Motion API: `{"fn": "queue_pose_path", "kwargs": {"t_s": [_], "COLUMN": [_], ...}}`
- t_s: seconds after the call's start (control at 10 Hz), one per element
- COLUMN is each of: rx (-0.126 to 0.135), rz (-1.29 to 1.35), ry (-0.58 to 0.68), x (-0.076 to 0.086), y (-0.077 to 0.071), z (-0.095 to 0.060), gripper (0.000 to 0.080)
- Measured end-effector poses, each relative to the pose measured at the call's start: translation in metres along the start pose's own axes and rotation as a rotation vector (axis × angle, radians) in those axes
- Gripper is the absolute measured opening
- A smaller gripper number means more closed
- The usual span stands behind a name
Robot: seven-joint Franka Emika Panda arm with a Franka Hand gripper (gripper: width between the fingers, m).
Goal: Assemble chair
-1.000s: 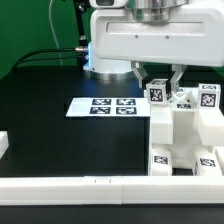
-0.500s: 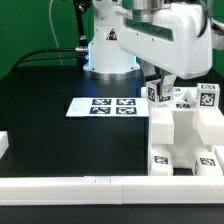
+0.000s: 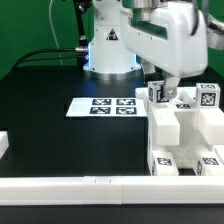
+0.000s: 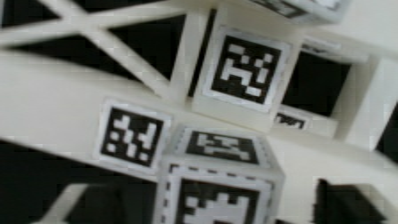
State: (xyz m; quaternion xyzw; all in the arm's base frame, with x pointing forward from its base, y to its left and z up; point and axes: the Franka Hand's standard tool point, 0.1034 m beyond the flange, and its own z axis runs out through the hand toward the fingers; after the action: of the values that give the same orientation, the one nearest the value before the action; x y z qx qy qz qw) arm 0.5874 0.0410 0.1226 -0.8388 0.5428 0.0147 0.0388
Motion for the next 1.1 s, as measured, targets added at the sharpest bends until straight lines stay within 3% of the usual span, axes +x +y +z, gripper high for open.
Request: {"fn": "queue_pose_path", "kwargs": {"t_s": [0.1,0.6,0.8,0.9,1.1], "rx": [0.002,-0.005,-0.032,-0.032,-0.029], "rz": [-0.142,-0.482,-0.822,-0.912,-0.905], "ry": [0.004,0.009,0.027,0.025,0.03], "x": [-0.0016,-0.0008,-0.005,-0.0051,-0.0002], "y": [0.0001,0.0008,0.0004,0.0014,0.0049], "z": [0.0004,0.0,0.002,0.003,0.0042], "gripper": [0.0635,0.0648,0.0648,0.0648,0.0648]}}
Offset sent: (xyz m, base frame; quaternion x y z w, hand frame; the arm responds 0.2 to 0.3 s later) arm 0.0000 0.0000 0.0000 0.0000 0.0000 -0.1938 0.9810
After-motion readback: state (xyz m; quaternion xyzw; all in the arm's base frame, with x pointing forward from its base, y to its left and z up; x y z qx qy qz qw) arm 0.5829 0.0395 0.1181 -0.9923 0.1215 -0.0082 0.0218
